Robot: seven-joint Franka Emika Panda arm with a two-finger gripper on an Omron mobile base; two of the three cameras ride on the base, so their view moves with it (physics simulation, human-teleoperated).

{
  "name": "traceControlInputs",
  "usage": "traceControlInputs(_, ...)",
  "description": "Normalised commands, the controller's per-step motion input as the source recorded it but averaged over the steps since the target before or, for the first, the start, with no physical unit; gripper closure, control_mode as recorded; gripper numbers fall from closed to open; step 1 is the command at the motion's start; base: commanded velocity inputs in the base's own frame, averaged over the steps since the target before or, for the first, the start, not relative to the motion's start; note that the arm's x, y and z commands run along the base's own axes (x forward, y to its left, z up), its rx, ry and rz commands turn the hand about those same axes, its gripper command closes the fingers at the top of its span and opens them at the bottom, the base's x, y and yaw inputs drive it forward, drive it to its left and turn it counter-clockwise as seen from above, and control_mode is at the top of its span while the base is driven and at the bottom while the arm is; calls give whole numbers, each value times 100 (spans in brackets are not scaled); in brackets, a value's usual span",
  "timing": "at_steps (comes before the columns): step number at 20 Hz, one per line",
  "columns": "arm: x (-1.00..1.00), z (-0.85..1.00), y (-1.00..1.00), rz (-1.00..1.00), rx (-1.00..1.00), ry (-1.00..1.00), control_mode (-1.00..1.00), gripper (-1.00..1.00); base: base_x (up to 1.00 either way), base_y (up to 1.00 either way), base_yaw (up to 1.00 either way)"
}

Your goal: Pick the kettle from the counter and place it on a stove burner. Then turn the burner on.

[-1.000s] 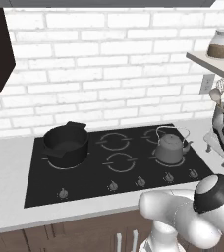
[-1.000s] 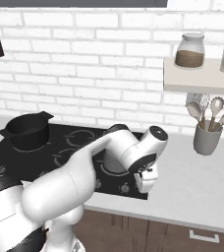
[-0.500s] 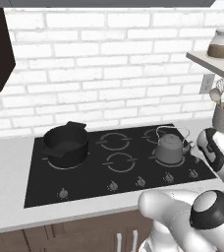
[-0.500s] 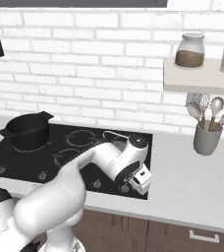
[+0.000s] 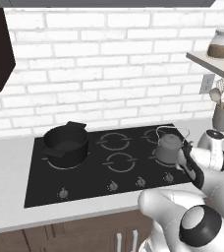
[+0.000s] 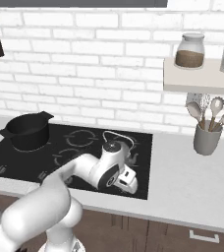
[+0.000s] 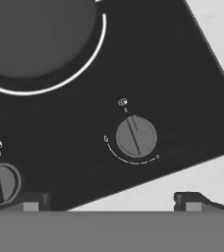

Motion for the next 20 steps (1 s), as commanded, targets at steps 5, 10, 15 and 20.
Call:
traceControlInputs(5,15,-14,-33,9,-2,0,-100,-100,0,0,0)
traceControlInputs(10,26,-1,-44,9,1,0,-100,-100,0,0,0)
traceControlInputs(15,10,0,0,0,0,0,-100,-100,0,0,0)
traceControlInputs(20,20,0,0,0,0,0,-100,-100,0,0,0)
